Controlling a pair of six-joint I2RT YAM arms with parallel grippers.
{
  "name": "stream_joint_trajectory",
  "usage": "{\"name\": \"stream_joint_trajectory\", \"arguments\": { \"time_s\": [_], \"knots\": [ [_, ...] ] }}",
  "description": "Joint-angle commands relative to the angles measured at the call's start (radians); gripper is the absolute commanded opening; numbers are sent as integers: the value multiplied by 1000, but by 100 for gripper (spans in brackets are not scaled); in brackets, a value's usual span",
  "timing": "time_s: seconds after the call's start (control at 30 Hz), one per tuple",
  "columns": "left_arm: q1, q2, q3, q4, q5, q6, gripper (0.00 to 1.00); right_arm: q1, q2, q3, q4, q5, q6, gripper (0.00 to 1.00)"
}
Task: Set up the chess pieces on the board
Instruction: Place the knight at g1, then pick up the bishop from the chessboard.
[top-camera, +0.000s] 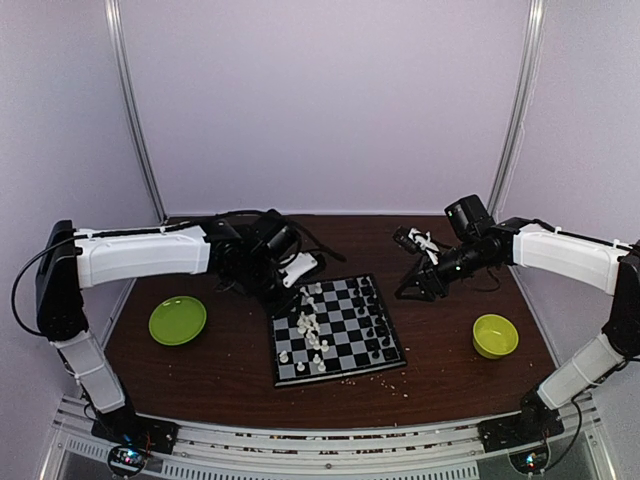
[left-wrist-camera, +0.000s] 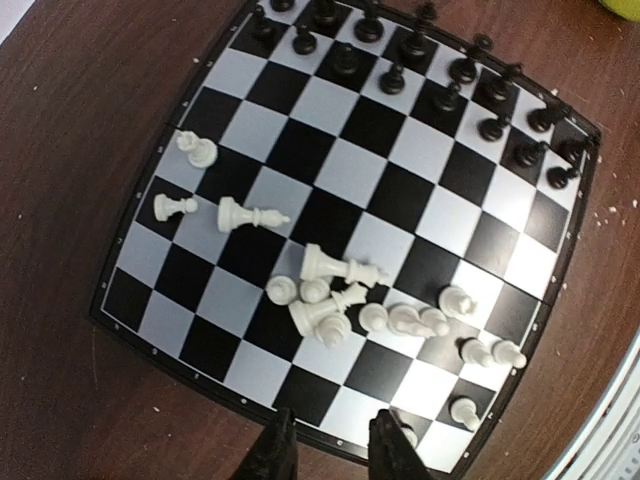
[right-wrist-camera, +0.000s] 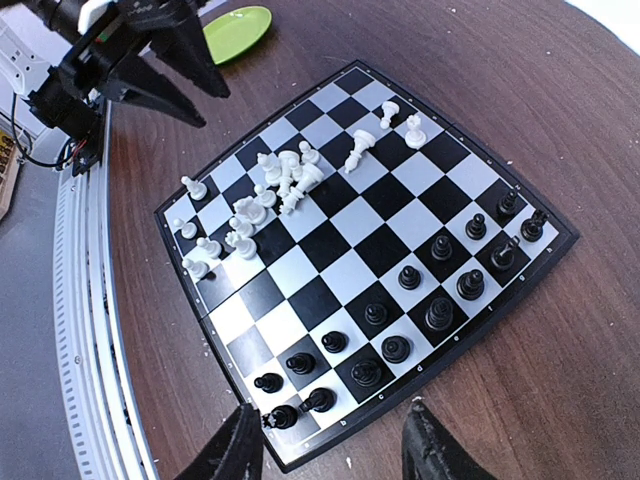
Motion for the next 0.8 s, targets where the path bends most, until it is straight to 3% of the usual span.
{"name": "stream_joint_trajectory", "arguments": {
  "time_s": [0.0,0.33,0.77],
  "knots": [
    [18,89,85,-2,-4,-36,26,-5,-2,-3,-3,-1,-16,47],
    [18,205,127,-3,8,-38,24,-7,-2,-3,-10,2,-30,47],
    [18,226,100,-9,40,-22,16,-9,14,4,-21,-6,-35,47]
  ]
}}
